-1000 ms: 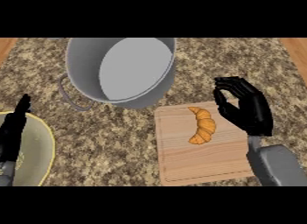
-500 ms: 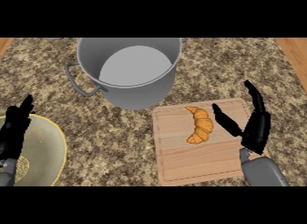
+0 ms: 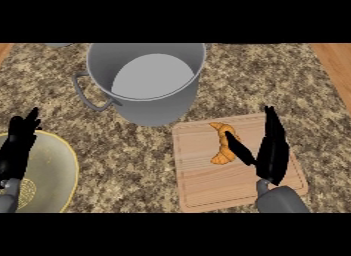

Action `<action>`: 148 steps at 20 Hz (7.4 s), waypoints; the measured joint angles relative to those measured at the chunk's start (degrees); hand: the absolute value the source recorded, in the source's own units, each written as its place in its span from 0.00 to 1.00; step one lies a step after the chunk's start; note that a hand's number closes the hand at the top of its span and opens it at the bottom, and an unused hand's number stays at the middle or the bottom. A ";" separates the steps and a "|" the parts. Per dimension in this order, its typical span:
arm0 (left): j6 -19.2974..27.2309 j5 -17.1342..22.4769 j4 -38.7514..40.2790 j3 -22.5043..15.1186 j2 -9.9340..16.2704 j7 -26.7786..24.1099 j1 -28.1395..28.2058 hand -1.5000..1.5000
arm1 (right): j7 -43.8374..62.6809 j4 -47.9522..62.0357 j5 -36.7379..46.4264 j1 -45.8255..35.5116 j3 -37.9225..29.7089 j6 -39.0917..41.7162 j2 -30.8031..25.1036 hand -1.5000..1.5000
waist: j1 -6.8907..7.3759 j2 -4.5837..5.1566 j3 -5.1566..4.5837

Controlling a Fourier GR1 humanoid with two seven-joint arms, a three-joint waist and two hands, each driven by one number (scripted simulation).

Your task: Pick the croissant from the cutting board and place it in the pot

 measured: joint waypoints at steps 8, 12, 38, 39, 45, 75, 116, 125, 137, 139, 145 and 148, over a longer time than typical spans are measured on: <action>-0.70 0.14 -0.56 0.14 0.64 1.16 -0.28 0.50 | 23.85 -2.35 8.69 -4.21 3.65 21.95 2.43 0.00 | 0.54 -0.49 -0.10; -1.26 0.45 -0.92 0.38 0.88 1.71 -0.70 0.50 | 36.24 -6.24 10.13 -9.01 5.99 34.61 5.61 0.00 | 0.91 -0.30 0.25; -2.95 -1.81 -2.74 1.87 -1.75 2.16 0.02 0.50 | 45.61 -10.35 11.16 -12.25 3.71 51.25 7.36 0.00 | 1.91 0.87 0.87; -2.82 -2.15 -2.54 1.68 -2.22 2.10 -0.10 0.50 | 45.87 -9.70 11.06 -12.55 4.14 51.19 7.35 0.00 | 1.93 0.88 0.86; -3.47 -2.71 -2.18 2.56 -2.42 2.58 -0.65 0.50 | 45.01 -7.25 10.50 -12.58 0.80 52.05 7.41 0.00 | 1.81 0.88 0.86; -7.90 -7.39 -2.95 7.76 -6.37 3.10 -0.62 0.50 | 38.35 6.03 11.17 -14.16 -1.67 44.00 7.56 1.00 | 1.81 0.38 0.66; -9.87 -9.87 -2.42 7.95 -8.52 3.84 -3.07 0.50 | 47.68 -39.36 50.88 -28.14 18.69 60.95 7.10 1.00 | 3.82 0.74 0.63; -10.56 -10.31 -2.00 6.87 -9.14 3.41 -4.35 0.50 | 47.52 -24.68 37.97 -43.37 5.46 61.06 7.27 1.00 | 5.95 1.28 0.65; -10.70 -10.81 -1.42 6.30 -9.94 3.19 -5.70 0.50 | 45.78 0.93 23.23 -54.56 -5.14 54.36 7.41 1.00 | 7.37 2.04 0.71; -10.85 -10.93 -1.44 6.20 -9.88 3.09 -5.81 0.50 | 45.31 3.96 21.00 -54.18 -6.70 51.99 7.43 0.00 | 7.54 2.18 0.74; -11.01 -11.01 -0.78 6.14 -10.16 3.27 -6.93 0.50 | 42.77 11.64 15.38 -54.93 -9.50 42.22 7.48 0.00 | 7.79 2.44 0.79; -11.04 -10.88 -0.51 6.44 -10.12 3.25 -7.25 0.50 | 40.76 12.97 14.10 -55.16 -10.44 34.46 7.51 0.00 | 7.92 2.43 0.82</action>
